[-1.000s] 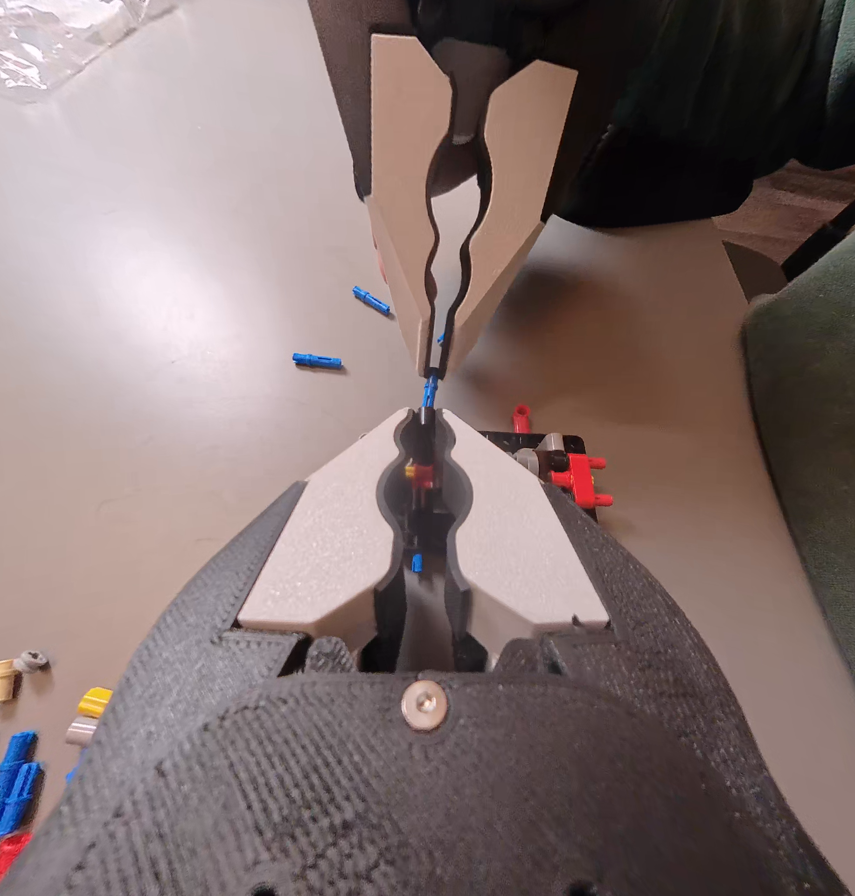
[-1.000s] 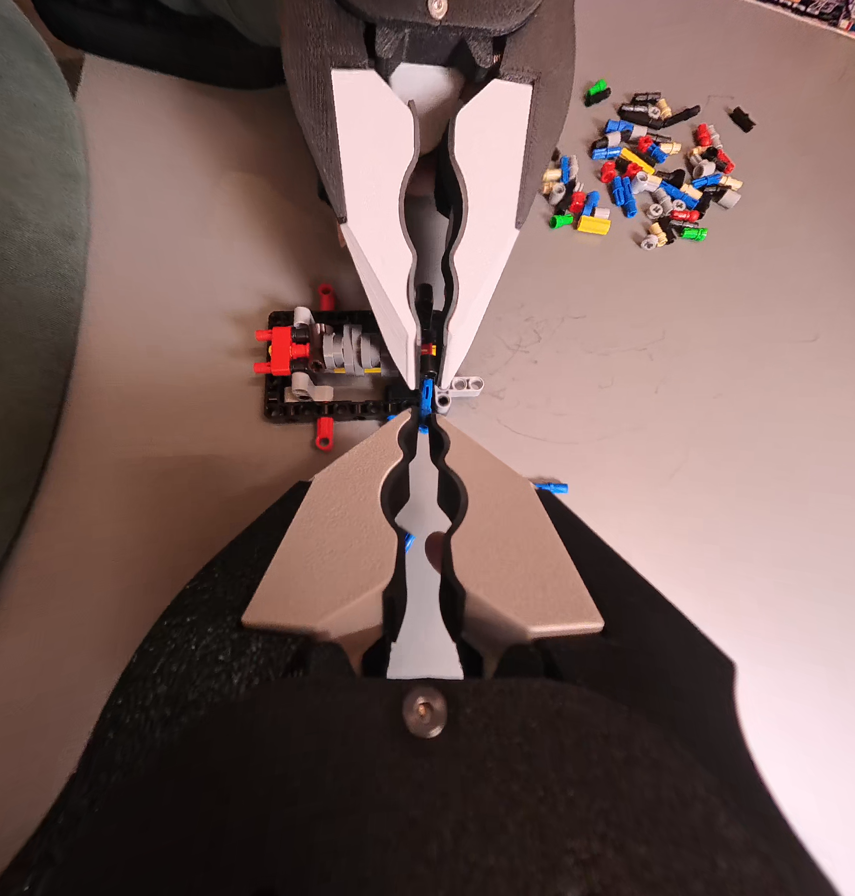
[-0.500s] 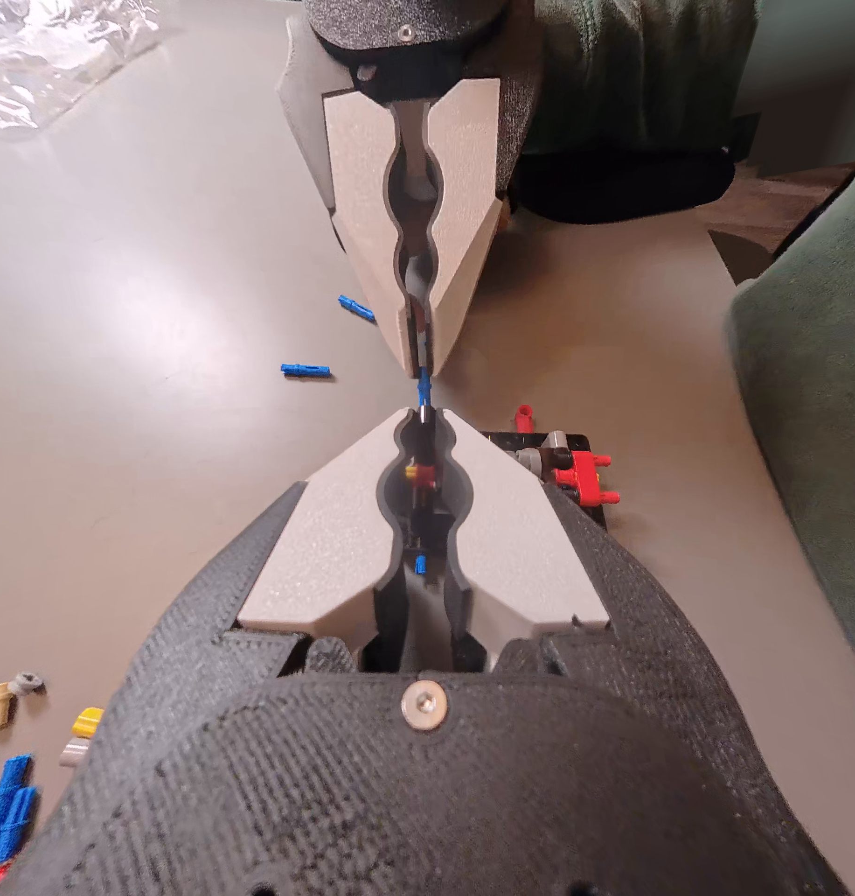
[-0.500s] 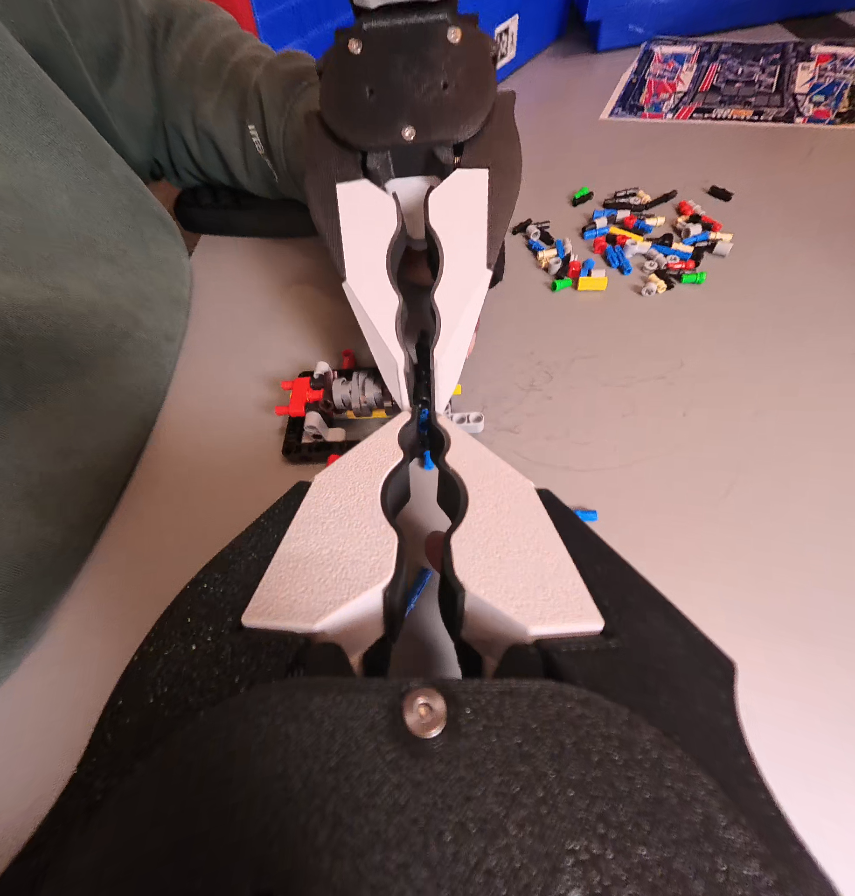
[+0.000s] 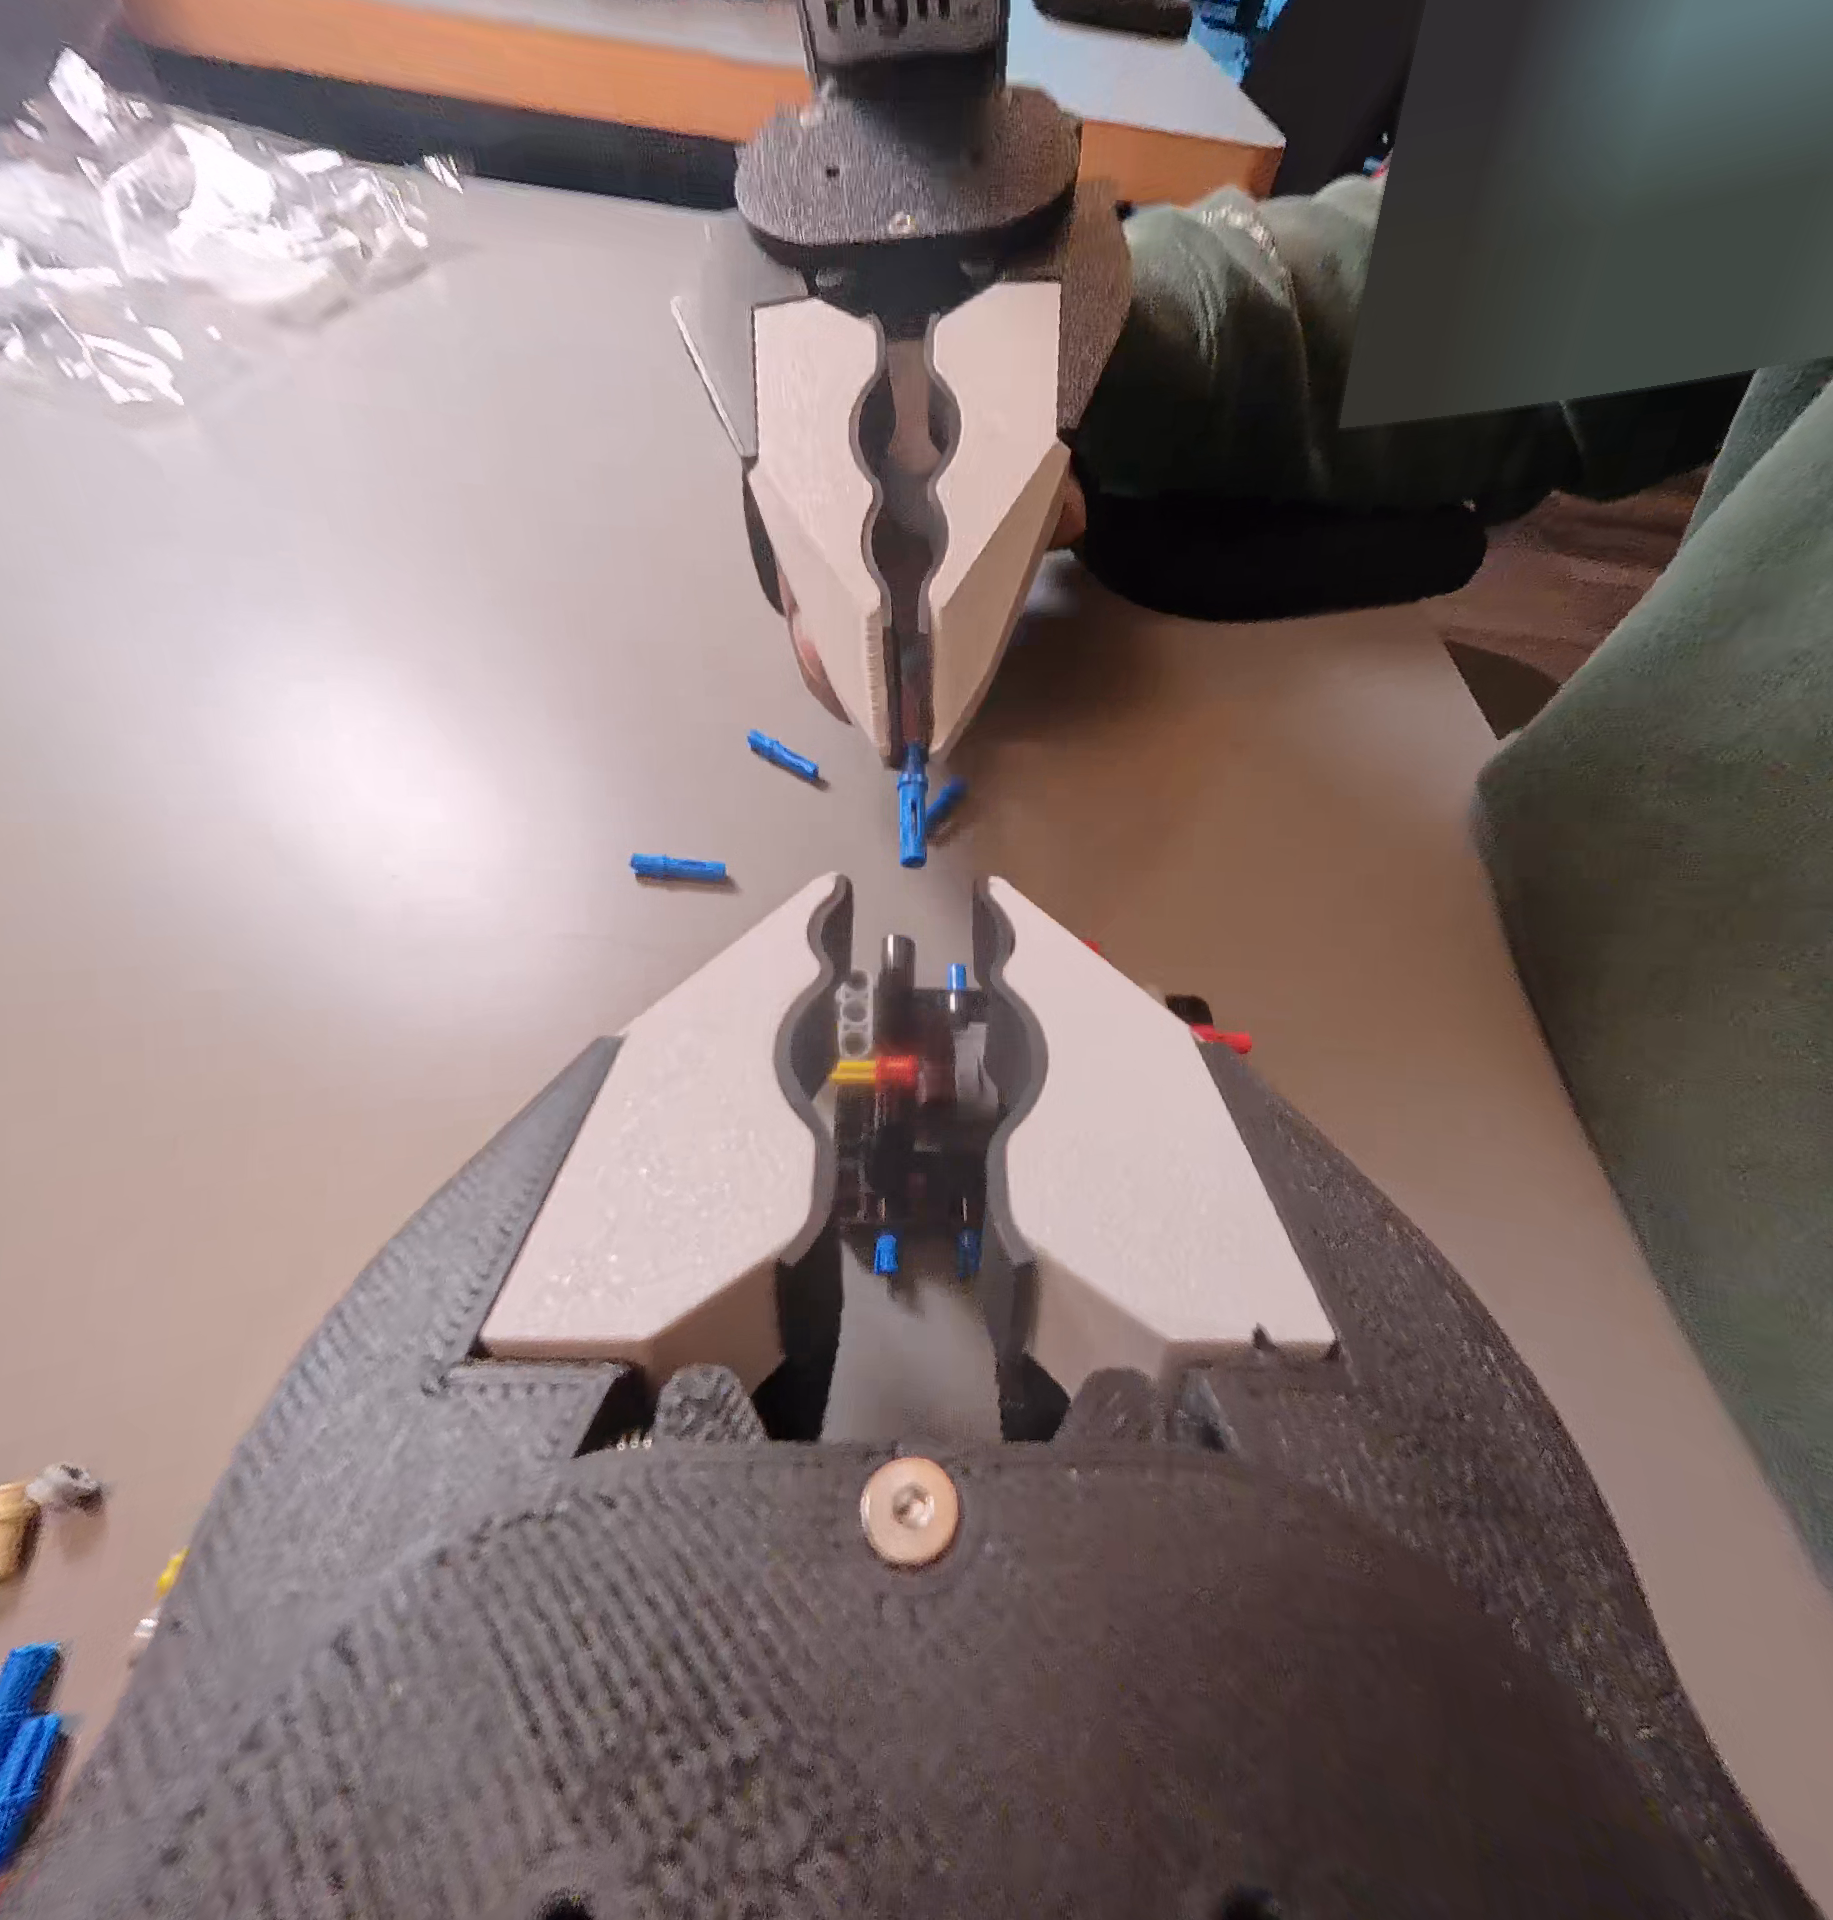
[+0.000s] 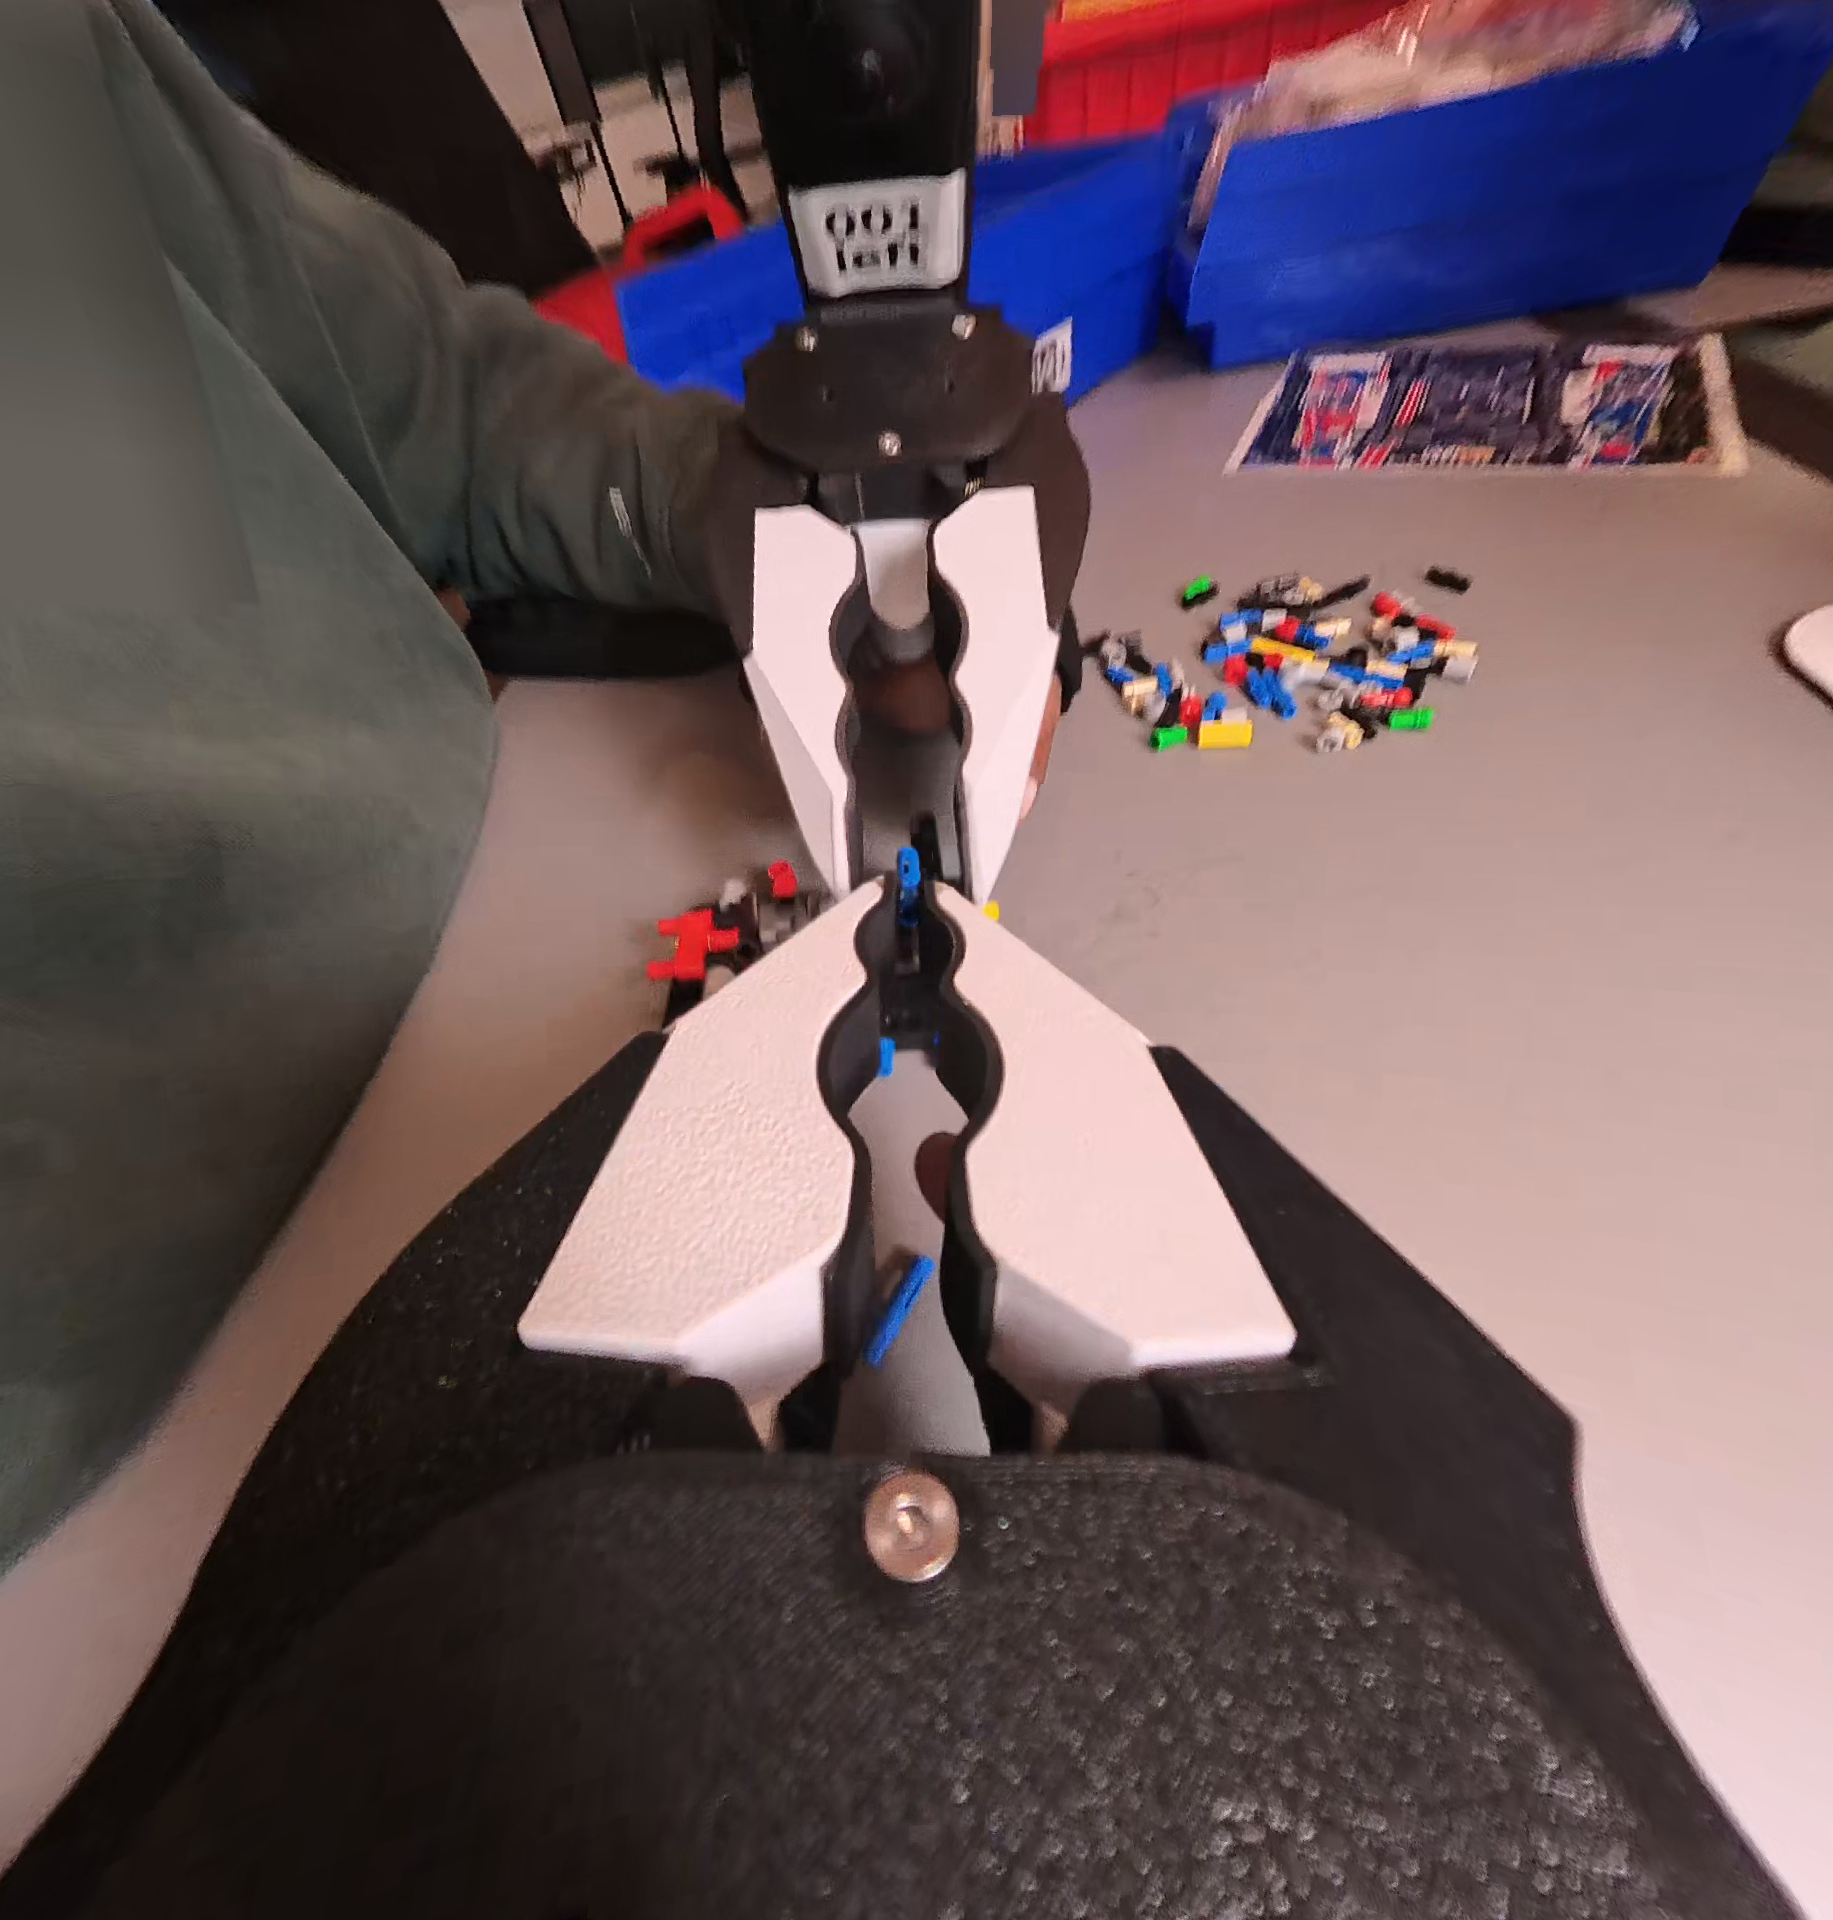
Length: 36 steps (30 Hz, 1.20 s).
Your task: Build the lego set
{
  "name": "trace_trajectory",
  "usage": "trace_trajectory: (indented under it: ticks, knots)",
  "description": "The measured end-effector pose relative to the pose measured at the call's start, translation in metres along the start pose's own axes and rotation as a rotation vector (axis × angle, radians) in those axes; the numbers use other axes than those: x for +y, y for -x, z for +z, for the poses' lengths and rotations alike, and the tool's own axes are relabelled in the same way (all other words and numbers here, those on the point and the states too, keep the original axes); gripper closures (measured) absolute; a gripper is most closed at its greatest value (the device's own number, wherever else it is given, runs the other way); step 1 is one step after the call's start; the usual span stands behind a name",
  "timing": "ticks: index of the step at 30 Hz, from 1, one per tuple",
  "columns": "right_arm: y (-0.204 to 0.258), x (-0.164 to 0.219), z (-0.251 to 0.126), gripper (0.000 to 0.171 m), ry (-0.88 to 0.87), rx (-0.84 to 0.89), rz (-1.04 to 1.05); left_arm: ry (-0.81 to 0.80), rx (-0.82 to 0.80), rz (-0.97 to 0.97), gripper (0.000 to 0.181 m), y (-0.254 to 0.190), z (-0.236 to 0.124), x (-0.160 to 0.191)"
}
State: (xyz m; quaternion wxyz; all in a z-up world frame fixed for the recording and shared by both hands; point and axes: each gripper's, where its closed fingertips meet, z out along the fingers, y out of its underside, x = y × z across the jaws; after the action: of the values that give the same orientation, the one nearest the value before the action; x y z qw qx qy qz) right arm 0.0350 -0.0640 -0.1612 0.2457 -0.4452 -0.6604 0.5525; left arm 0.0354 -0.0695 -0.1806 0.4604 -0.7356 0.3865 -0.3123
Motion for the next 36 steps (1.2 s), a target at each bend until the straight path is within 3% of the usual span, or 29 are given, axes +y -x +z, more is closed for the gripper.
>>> trace_trajectory:
  ticks: [4, 11, 14, 16, 28, 32, 36]
  knots:
    - [0.003, -0.013, 0.000, 0.170, -0.071, 0.018, -0.037, -0.077, -0.027, 0.026, 0.179, -0.002, -0.006, -0.019]
    - [0.009, -0.028, 0.000, 0.169, -0.160, 0.051, -0.083, -0.159, 0.012, -0.024, 0.179, -0.007, -0.017, -0.032]
    - [0.011, -0.035, 0.000, 0.156, -0.189, 0.061, -0.106, -0.213, 0.052, -0.064, 0.179, -0.010, -0.020, -0.040]
    - [0.011, -0.035, 0.000, 0.163, -0.192, 0.068, -0.111, -0.227, 0.060, -0.070, 0.179, -0.011, -0.021, -0.042]
    - [0.011, -0.036, 0.002, 0.169, -0.177, 0.070, -0.109, -0.200, 0.032, -0.056, 0.179, -0.007, -0.017, -0.039]
    - [-0.003, -0.016, -0.003, 0.169, -0.072, 0.090, -0.080, -0.059, -0.057, -0.034, 0.165, 0.016, -0.024, -0.016]
    - [-0.006, 0.011, -0.001, 0.169, 0.048, 0.103, -0.095, 0.061, -0.006, -0.104, 0.160, 0.011, -0.017, 0.013]
